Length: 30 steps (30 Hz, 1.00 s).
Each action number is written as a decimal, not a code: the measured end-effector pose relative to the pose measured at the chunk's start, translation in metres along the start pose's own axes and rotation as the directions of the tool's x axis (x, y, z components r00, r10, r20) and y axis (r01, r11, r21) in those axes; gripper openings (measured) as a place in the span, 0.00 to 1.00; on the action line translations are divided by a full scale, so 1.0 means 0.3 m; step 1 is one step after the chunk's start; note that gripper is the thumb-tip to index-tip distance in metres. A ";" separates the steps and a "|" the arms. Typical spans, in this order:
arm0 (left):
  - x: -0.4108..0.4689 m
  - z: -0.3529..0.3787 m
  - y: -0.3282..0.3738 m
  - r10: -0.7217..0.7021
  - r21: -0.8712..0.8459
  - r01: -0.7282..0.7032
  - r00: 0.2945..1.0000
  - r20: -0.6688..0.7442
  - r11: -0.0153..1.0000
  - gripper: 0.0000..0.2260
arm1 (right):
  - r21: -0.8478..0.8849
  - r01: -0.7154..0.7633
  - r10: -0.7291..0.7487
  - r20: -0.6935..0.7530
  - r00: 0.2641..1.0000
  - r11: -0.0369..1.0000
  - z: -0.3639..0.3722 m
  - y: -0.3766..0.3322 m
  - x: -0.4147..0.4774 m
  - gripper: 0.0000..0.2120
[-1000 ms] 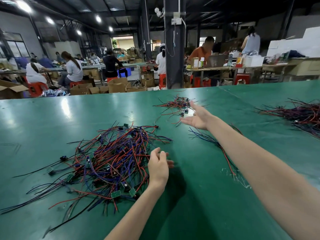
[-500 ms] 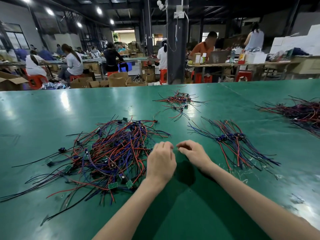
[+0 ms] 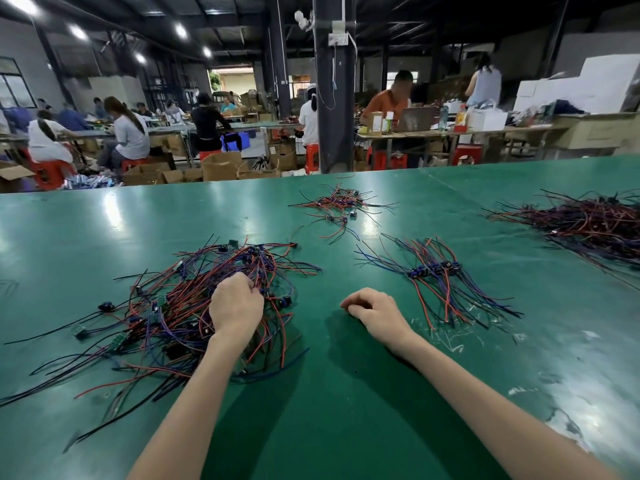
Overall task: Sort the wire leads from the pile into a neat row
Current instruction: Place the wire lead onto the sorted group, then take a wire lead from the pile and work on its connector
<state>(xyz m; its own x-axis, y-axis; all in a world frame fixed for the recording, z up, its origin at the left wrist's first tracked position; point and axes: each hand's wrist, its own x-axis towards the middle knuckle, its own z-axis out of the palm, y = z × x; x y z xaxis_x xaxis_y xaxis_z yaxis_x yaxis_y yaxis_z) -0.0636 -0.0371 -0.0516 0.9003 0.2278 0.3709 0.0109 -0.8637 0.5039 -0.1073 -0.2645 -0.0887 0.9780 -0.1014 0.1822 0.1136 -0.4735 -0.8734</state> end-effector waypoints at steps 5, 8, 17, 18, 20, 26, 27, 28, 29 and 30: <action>0.009 -0.031 0.035 0.008 -0.437 -0.049 0.995 -0.096 0.898 0.07 | 0.041 -0.028 0.028 0.000 1.000 0.999 -0.003 -0.004 -0.001 0.09; 0.018 -0.036 0.055 -0.087 -0.691 0.056 0.996 -0.009 0.720 0.08 | 0.078 -0.038 0.038 0.001 0.999 0.996 0.000 -0.003 0.001 0.10; -0.063 -0.027 0.139 0.093 -0.905 0.336 0.924 0.370 0.261 0.05 | 0.495 -0.130 0.090 0.105 0.990 0.859 -0.009 -0.031 -0.009 0.09; -0.082 -0.019 0.152 0.141 -0.884 0.382 0.892 0.429 0.269 0.04 | 0.548 -0.154 0.104 0.121 0.987 0.822 -0.013 -0.039 -0.012 0.11; -0.124 0.000 0.176 0.247 -0.829 0.458 0.804 0.541 0.321 0.04 | 0.631 -0.207 0.124 0.173 0.977 0.748 -0.020 -0.053 -0.013 0.15; -0.218 0.055 0.210 0.336 -0.721 0.521 0.649 0.682 0.457 0.06 | 0.767 -0.323 0.156 0.285 0.946 0.554 -0.044 -0.070 -0.012 0.12; -0.224 0.057 0.211 0.340 -0.702 0.541 0.623 0.704 0.464 0.07 | 0.768 -0.329 0.155 0.293 0.943 0.550 -0.046 -0.070 -0.014 0.11; -0.226 0.056 0.211 0.346 -0.682 0.557 0.594 0.726 0.474 0.08 | 0.761 -0.332 0.157 0.297 0.942 0.557 -0.048 -0.070 -0.015 0.10; -0.226 0.054 0.210 0.350 -0.662 0.564 0.568 0.745 0.493 0.09 | 0.753 -0.334 0.158 0.299 0.941 0.567 -0.049 -0.070 -0.016 0.10; -0.224 0.051 0.209 0.347 -0.648 0.560 0.555 0.756 0.516 0.09 | 0.746 -0.335 0.158 0.300 0.941 0.576 -0.051 -0.069 -0.017 0.09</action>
<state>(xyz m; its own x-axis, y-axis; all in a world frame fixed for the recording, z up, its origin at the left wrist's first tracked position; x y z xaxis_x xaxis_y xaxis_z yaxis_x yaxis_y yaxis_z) -0.1168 -0.1135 -0.0568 0.8322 -0.5134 -0.2094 0.2282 -0.0270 0.9732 -0.1172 -0.2674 -0.0645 0.9904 0.0929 -0.1021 -0.1316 0.4141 -0.9007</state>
